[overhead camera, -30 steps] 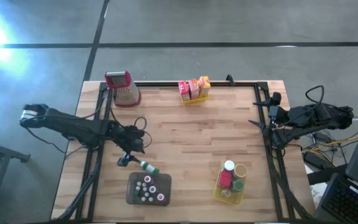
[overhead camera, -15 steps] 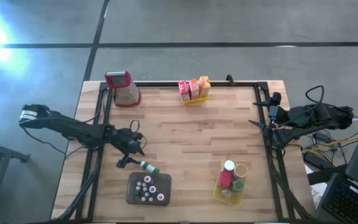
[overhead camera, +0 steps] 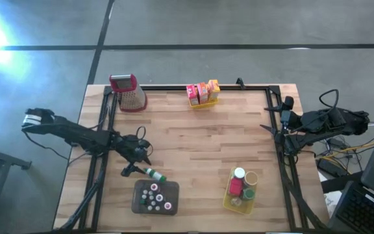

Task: Pick & Place Kitchen Items
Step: Put the large green food coloring bottle into the black bin

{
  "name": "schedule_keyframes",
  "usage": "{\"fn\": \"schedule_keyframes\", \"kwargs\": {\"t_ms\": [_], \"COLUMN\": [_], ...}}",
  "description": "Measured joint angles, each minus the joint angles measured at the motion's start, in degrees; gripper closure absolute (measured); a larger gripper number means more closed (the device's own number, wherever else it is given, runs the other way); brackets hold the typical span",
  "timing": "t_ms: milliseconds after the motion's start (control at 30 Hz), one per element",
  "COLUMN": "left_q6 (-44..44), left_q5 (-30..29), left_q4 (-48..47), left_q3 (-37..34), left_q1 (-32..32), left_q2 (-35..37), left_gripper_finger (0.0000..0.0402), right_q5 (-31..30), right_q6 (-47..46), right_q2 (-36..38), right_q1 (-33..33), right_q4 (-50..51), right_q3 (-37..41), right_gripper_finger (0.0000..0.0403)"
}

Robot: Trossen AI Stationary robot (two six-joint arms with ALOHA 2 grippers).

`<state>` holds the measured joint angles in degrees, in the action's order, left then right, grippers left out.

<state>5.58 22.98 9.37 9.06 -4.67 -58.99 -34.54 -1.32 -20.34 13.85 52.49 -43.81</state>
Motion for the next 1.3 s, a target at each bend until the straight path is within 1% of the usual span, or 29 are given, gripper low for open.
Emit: {"fn": "schedule_keyframes", "kwargs": {"t_ms": [467, 667, 933, 1100, 1300], "left_q6": [0.4, 0.4, 0.0, 0.0, 0.0], "left_q5": [0.5, 0.5, -1.8, -4.6, -7.0], "left_q4": [13.3, 14.6, 14.6, 14.6, 14.6], "left_q3": [0.0, 0.1, 0.1, 0.2, 0.2], "left_q1": [-0.3, -0.6, -1.4, -2.8, -4.1], "left_q2": [-12.4, -14.3, -14.5, -14.5, -14.5], "left_gripper_finger": [0.017, 0.017, 0.0171, 0.0194, 0.0247], "right_q5": [0.0, 0.0, 0.0, 0.0, 0.0], "right_q6": [0.0, -0.1, -0.1, -0.1, 0.0], "right_q2": [0.0, 0.0, 0.0, 0.0, 0.0], "right_q1": [0.0, 0.0, 0.0, 0.0, 0.0], "right_q4": [0.0, 0.0, 0.0, 0.0, 0.0], "right_q3": [0.0, 0.0, 0.0, 0.0, 0.0], "right_gripper_finger": [0.0122, 0.0139, 0.0161, 0.0173, 0.0182]}}
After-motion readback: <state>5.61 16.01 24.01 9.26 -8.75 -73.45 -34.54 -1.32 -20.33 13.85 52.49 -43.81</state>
